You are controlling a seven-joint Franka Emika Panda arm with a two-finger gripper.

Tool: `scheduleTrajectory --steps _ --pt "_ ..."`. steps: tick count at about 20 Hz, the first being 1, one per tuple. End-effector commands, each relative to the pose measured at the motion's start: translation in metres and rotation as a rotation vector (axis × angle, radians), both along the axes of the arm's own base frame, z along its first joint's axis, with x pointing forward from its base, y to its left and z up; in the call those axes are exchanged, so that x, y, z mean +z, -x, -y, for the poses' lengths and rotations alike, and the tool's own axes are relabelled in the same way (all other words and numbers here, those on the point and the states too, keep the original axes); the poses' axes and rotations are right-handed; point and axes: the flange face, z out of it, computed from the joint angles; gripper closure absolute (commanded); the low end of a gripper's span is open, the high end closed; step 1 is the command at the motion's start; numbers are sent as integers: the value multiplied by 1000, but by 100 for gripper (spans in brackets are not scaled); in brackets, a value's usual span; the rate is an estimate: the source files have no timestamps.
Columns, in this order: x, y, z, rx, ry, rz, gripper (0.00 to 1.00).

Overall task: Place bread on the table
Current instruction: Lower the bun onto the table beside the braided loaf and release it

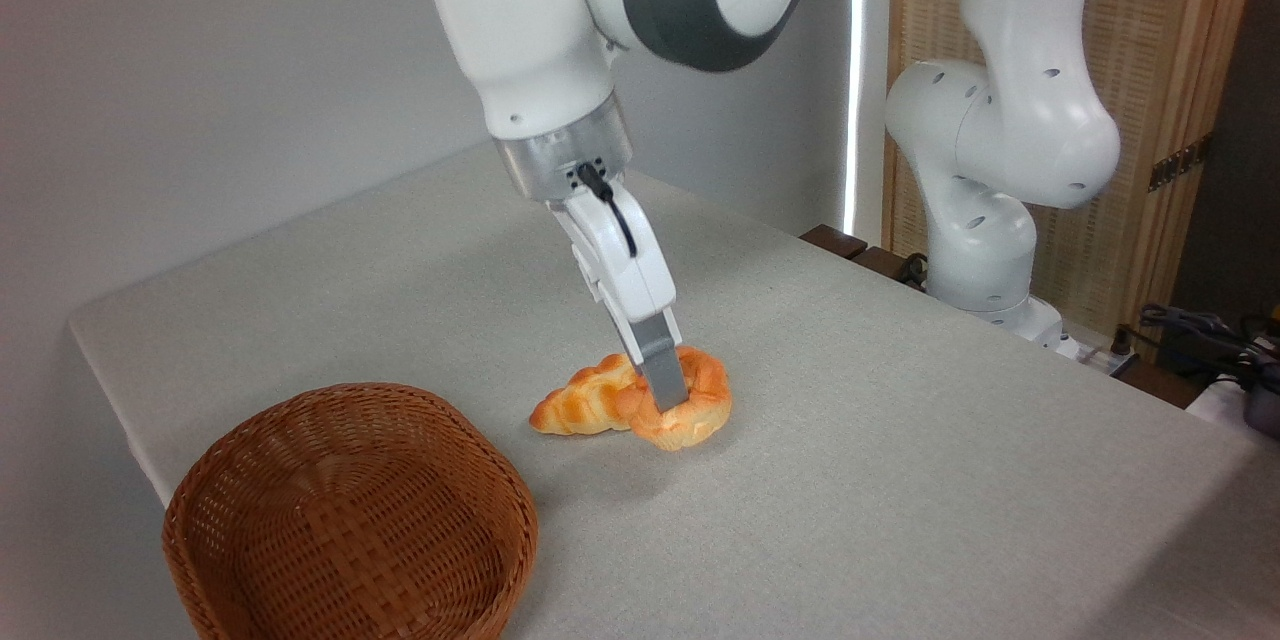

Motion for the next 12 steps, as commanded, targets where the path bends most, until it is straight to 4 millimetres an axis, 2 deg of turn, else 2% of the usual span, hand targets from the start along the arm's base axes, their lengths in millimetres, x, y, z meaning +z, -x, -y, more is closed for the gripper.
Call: scheduleTrajectory --steps 1,3,4,6,12 --pt "-30 -4 14 -95 -22 -5 53" --pt "-31 -5 14 -99 -23 -3 50" --pt "-31 -5 14 -102 -23 -4 40" --pt "-29 -5 14 -104 -23 -1 2" --pt "-27 -5 14 -106 -23 2 0"
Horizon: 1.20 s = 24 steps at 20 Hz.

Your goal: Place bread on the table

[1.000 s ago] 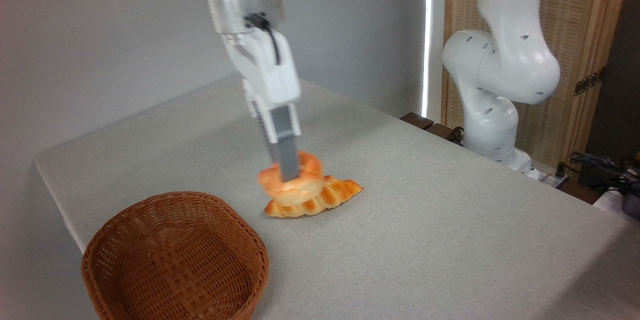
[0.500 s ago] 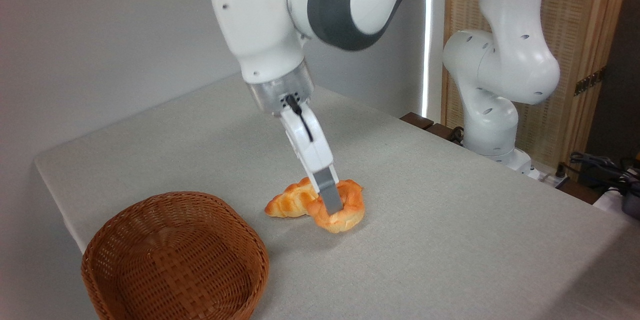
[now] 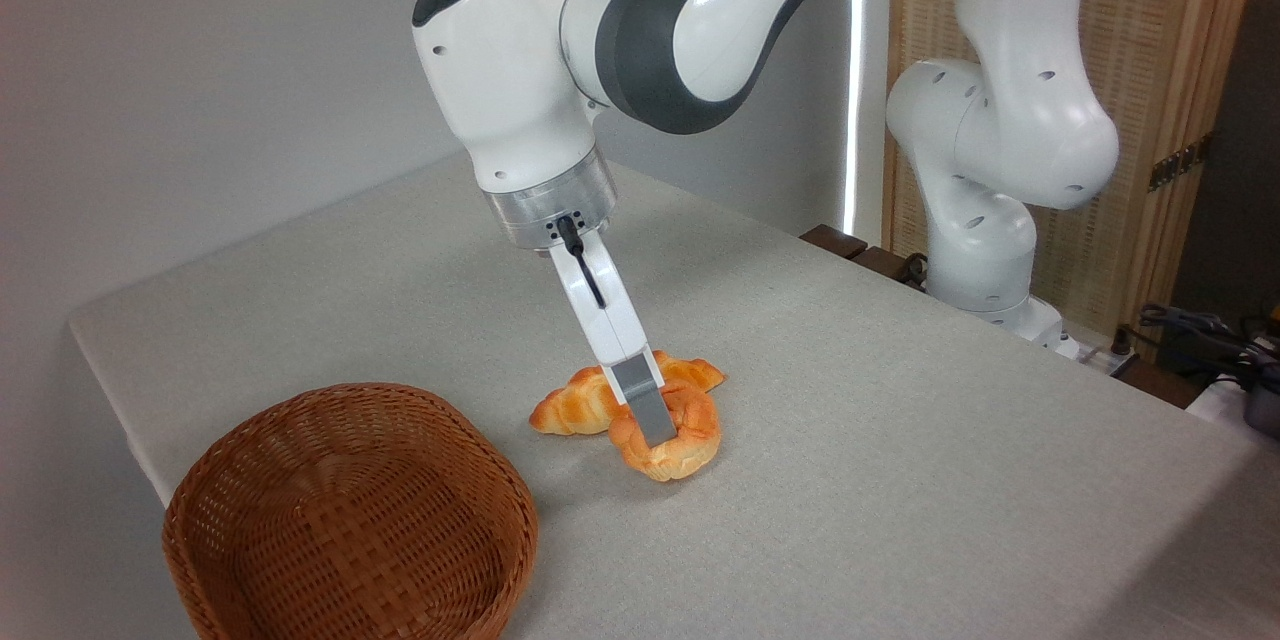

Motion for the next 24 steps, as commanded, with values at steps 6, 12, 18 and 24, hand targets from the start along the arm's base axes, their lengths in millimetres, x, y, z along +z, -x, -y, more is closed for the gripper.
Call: scheduleTrajectory --steps 6,12,18,24 --pt "14 0 -5 -18 -6 32 0" --pt "88 -11 -11 79 63 123 0" --pt "165 -23 -17 304 161 200 0" --pt "176 -41 16 367 169 153 0"
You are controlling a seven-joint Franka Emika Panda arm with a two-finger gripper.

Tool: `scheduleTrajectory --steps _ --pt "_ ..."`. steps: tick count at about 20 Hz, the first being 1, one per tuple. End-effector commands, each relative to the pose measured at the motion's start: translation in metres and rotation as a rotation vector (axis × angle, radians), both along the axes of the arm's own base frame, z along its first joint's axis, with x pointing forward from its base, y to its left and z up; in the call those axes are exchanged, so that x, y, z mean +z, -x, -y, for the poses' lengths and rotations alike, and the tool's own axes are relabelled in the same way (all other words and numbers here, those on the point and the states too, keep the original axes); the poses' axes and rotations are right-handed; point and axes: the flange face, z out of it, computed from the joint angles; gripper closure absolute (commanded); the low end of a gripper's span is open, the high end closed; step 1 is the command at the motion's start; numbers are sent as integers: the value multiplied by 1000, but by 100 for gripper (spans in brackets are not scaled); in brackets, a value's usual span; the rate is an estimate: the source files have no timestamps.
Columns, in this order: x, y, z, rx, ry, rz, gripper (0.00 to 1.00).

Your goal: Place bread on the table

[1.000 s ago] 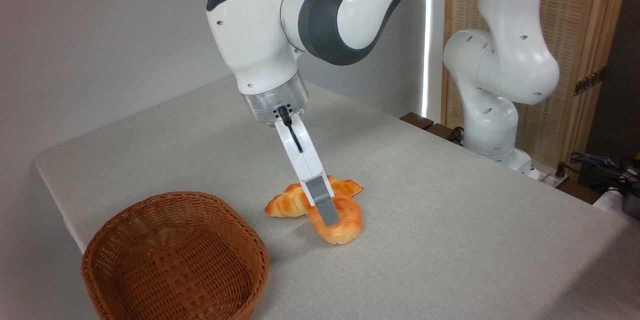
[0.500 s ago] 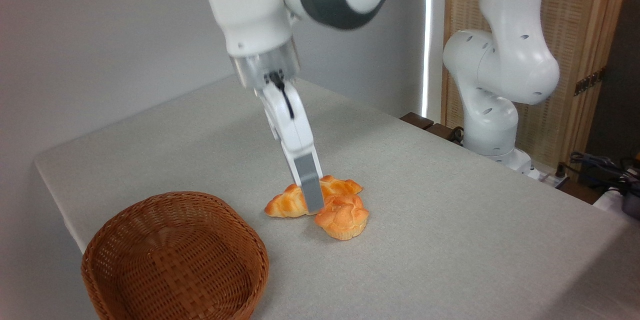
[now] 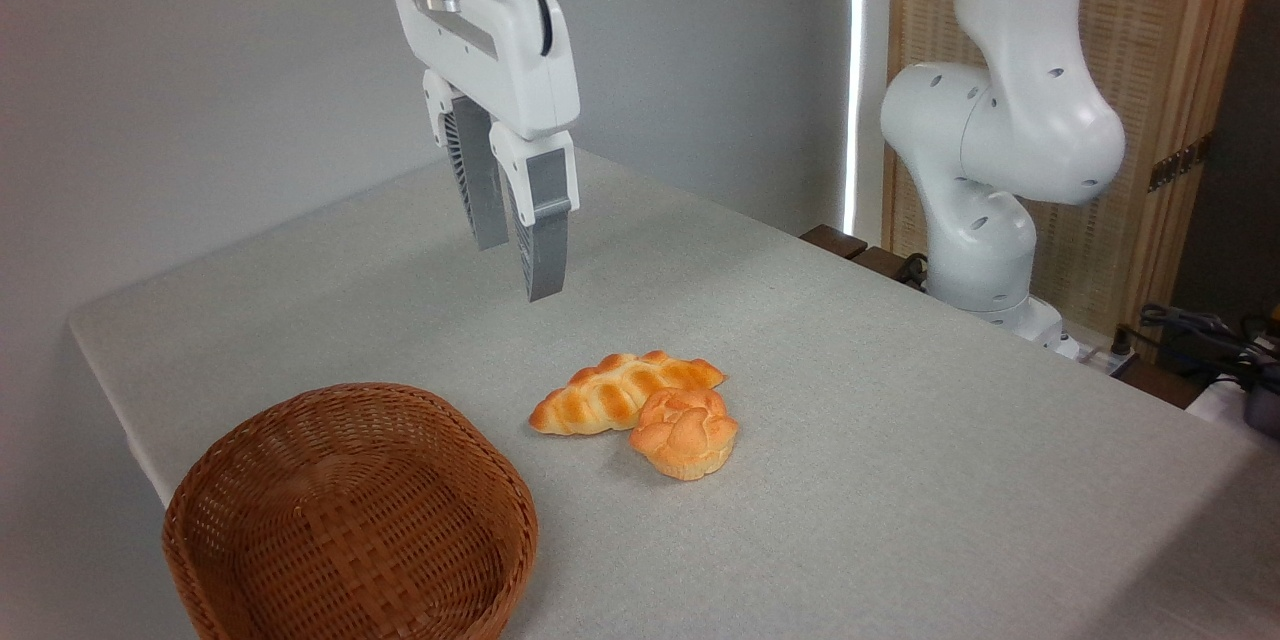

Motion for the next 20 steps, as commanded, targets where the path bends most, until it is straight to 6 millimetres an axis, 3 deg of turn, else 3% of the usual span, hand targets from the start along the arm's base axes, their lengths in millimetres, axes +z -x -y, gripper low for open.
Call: scheduleTrajectory --steps 1,4,12,20 --pt "-1 -16 3 84 37 -64 0" --pt "-2 -15 1 84 33 -69 0" --pt "5 -11 -34 108 28 -65 0" --pt "5 -12 -29 99 38 -65 0"
